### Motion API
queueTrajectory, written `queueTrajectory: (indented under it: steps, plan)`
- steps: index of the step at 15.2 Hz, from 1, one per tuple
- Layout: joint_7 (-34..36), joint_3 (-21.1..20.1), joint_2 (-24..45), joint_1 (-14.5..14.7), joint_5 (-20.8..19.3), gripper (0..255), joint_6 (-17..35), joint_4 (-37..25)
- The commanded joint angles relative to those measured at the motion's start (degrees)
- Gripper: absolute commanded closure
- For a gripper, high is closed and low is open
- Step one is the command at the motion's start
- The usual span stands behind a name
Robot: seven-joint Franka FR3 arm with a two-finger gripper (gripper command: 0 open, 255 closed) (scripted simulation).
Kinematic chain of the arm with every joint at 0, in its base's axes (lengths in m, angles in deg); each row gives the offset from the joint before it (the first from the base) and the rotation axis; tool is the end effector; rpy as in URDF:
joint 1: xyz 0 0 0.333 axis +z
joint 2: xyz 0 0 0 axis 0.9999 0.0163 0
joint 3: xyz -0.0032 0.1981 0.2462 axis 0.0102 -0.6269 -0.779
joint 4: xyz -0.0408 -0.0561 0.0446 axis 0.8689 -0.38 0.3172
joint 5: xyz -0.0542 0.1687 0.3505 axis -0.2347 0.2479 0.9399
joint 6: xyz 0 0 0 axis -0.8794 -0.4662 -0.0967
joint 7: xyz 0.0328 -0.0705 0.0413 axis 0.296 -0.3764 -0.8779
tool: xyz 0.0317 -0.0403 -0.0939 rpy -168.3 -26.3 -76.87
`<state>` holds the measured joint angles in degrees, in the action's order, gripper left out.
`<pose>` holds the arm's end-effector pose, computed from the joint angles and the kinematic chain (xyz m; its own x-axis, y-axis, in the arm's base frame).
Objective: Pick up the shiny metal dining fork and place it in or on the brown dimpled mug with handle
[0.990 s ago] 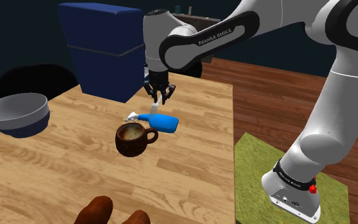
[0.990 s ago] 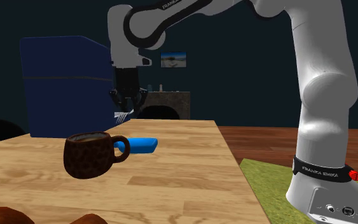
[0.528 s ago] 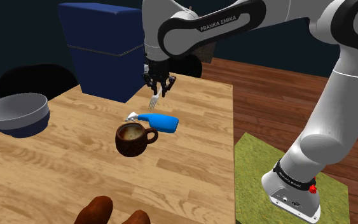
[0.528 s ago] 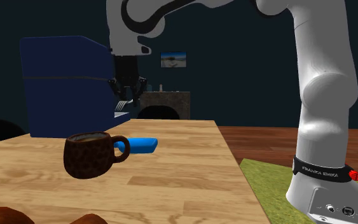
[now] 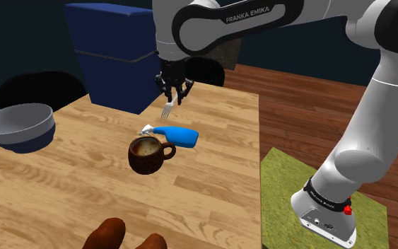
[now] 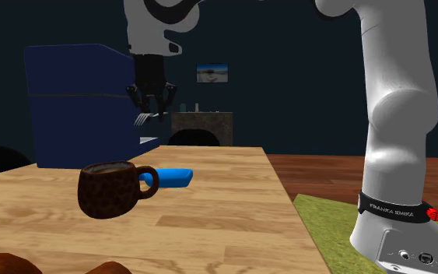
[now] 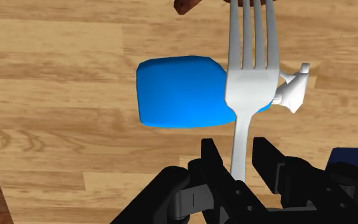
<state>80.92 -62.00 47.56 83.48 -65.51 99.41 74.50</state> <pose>0.5532 0.2340 0.4801 0.4734 -0.8687 0.1456 -0.8788 -0.4770 0.0116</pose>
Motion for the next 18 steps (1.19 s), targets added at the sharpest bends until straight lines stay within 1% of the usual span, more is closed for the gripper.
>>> queueTrajectory:
  steps: [1, 6, 9, 18]
  plan:
    - [2.9, -1.0, 1.1, 1.7, -0.7, 255, -0.3, -0.8]
    - [10.1, -3.2, 4.4, 6.6, -2.7, 255, -1.9, -3.7]
    - [14.8, -4.4, 7.4, 10.2, -4.5, 255, -3.3, -6.7]
    - [16.5, -3.8, 9.1, 10.3, -6.0, 255, 2.7, -1.9]
